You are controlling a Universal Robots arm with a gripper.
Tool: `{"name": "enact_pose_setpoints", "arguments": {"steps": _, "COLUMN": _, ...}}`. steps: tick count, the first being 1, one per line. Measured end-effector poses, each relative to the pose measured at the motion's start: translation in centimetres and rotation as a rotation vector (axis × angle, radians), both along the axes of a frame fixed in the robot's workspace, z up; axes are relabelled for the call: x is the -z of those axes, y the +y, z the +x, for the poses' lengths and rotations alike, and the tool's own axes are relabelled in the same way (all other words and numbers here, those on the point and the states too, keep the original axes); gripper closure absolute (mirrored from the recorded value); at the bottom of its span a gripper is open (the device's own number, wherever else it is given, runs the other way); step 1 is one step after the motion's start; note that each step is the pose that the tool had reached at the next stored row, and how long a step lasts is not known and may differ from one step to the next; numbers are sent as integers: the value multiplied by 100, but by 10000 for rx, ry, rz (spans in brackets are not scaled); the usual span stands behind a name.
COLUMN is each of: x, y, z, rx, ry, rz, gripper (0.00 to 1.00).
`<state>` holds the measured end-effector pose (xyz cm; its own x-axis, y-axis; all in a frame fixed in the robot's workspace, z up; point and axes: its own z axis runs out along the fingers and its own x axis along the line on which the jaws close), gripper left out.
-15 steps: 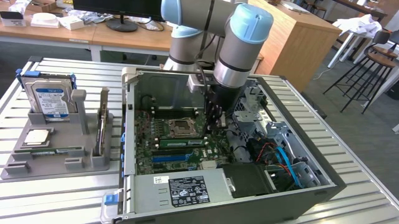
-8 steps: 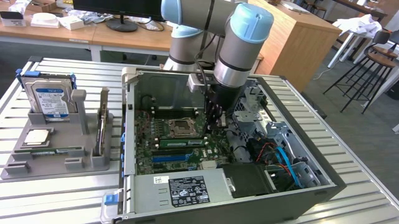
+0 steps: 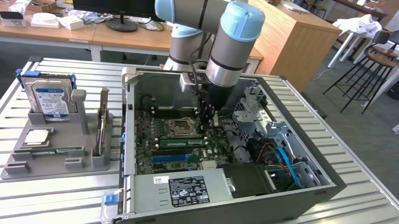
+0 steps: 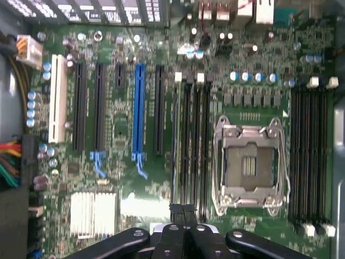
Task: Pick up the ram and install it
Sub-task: 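Press down the ram until it locks into place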
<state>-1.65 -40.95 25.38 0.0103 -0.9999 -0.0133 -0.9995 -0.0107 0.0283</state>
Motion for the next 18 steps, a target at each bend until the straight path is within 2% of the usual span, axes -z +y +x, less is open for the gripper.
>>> {"name": "enact_pose_setpoints", "arguments": {"steps": 7, "x": 5, "y": 5, "z": -232, "rx": 26, "ry": 0, "rz": 2, "gripper": 90}}
{"name": "enact_pose_setpoints", "arguments": {"steps": 18, "x": 16, "y": 10, "z": -520, "rx": 70, "ry": 0, "rz": 2, "gripper": 90}}
